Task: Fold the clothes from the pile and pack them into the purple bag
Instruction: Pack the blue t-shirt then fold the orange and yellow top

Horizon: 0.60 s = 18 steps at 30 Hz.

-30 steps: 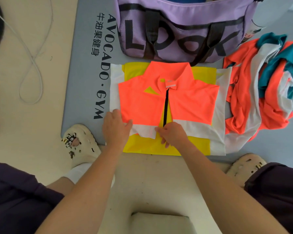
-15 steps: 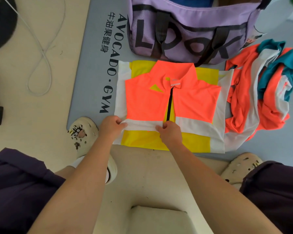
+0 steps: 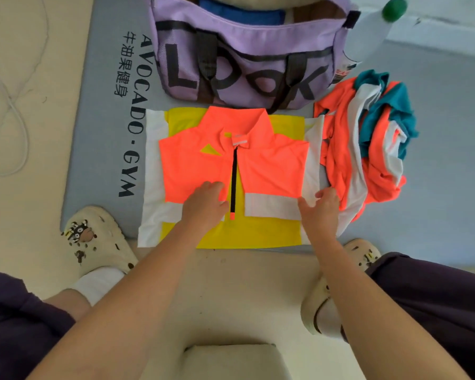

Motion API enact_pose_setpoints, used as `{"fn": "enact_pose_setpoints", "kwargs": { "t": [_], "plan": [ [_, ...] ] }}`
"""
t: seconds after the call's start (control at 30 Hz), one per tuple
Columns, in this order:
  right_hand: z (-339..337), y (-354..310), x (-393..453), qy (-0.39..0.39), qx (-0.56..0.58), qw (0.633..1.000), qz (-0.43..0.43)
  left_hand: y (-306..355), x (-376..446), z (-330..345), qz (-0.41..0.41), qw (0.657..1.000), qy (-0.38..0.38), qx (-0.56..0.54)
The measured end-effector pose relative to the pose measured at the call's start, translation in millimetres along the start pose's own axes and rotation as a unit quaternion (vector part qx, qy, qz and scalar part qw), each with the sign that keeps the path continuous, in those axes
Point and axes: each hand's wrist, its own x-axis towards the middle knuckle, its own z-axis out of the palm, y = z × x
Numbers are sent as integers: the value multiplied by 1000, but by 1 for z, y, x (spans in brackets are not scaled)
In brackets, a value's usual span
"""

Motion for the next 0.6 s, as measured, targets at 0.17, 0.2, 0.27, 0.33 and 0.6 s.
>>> {"fn": "enact_pose_setpoints", "kwargs": {
  "t": [0.17,0.2,0.27,0.33,0.6],
  "plan": [
    [-25,43,17,-122,-57,987,92,16,1,18,-64,997,23,31],
    [-25,48,16,-136,-51,985,90,21,0,18,-72,996,33,39],
    [-25,54,14,-161,-22,982,94,35,0,18,-71,994,66,44],
    [-26,59,16,-208,2,973,105,51,0,19,-51,994,84,36],
    [-46,55,23,-367,169,912,64,145,-6,44,-75,917,-171,-353]
  ]
}}
